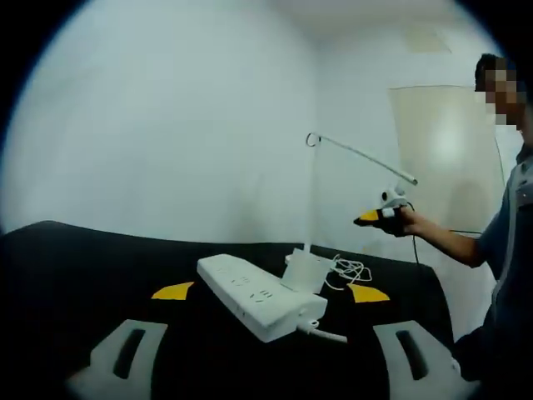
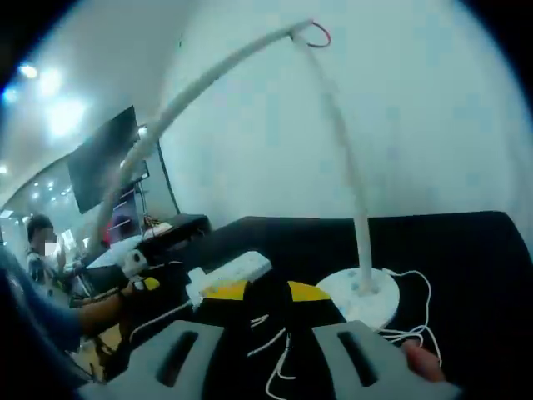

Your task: Insert the desk lamp plug into the socket, turn on the power strip switch, turn on the lamp switch, then turn off the lamp switch, turn off the power strip switch, and remove the plug from the socket.

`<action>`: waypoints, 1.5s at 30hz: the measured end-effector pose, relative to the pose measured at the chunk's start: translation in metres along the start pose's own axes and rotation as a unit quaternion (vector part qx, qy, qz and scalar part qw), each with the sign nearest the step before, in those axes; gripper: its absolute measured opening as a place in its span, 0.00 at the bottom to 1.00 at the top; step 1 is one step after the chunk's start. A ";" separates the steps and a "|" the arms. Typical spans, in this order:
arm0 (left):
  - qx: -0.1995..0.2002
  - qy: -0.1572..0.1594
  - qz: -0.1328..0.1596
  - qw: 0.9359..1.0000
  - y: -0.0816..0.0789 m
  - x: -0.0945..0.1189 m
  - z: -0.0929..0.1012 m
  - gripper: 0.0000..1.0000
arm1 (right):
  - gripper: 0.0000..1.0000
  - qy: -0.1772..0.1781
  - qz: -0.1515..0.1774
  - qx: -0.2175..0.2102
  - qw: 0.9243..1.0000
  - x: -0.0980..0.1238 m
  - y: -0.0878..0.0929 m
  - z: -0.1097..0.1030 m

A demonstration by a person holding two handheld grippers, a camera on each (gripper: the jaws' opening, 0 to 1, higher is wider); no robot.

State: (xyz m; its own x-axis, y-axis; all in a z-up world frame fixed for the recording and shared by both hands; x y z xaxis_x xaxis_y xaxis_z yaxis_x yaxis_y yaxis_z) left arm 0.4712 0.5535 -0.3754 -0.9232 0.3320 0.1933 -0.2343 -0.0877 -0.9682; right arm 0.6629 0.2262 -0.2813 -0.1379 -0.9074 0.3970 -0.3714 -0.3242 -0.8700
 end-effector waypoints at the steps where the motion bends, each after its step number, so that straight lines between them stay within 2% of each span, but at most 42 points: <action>1: 0.000 0.001 0.001 1.000 0.000 0.000 0.000 0.67 | 0.18 -0.005 0.002 -0.001 1.000 0.002 -0.003 -0.006; 10: 0.007 0.006 0.017 1.000 -0.005 0.003 -0.001 0.67 | 0.19 -0.070 0.022 -0.031 0.997 0.012 -0.027 -0.061; 17: 0.003 0.013 0.020 1.000 -0.006 0.003 0.001 0.66 | 0.22 -0.142 0.052 -0.074 0.986 0.021 -0.029 -0.104; 24: -0.003 0.016 0.019 1.000 -0.006 0.004 0.017 0.66 | 0.23 -0.183 0.057 -0.090 0.977 0.023 -0.039 -0.115; 27: -0.002 0.016 0.022 1.000 -0.008 0.005 0.014 0.66 | 0.23 -0.214 0.062 -0.117 0.968 0.021 -0.043 -0.125; 30: -0.002 0.016 0.022 1.000 -0.009 0.006 0.016 0.66 | 0.23 -0.238 0.064 -0.148 0.958 0.015 -0.048 -0.125; 39: 0.000 0.016 0.030 0.999 -0.012 0.008 0.011 0.65 | 0.23 -0.246 0.045 -0.156 0.956 -0.004 -0.045 -0.135; 45: -0.002 0.014 0.026 1.000 -0.011 0.007 0.008 0.64 | 0.23 -0.268 0.039 -0.158 0.950 -0.012 -0.048 -0.143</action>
State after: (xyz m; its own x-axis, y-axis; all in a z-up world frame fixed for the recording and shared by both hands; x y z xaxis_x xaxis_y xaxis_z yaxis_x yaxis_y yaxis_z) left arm 0.4645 0.5490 -0.3623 -0.9250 0.3535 0.1392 -0.1858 -0.1013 -0.9773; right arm 0.5509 0.2914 -0.2020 0.2795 -0.9585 0.0562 -0.6481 -0.2315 -0.7256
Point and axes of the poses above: the point that each gripper's makers call its tool centre point, and the gripper's own axes: x roughly backward along the fingers, z roughly to its right, y roughly out of its underside, the point moved 2 cm from there along x, roughly backward along the fingers, and after that the axes turned 15 degrees about -z, right-handed, at the moved point
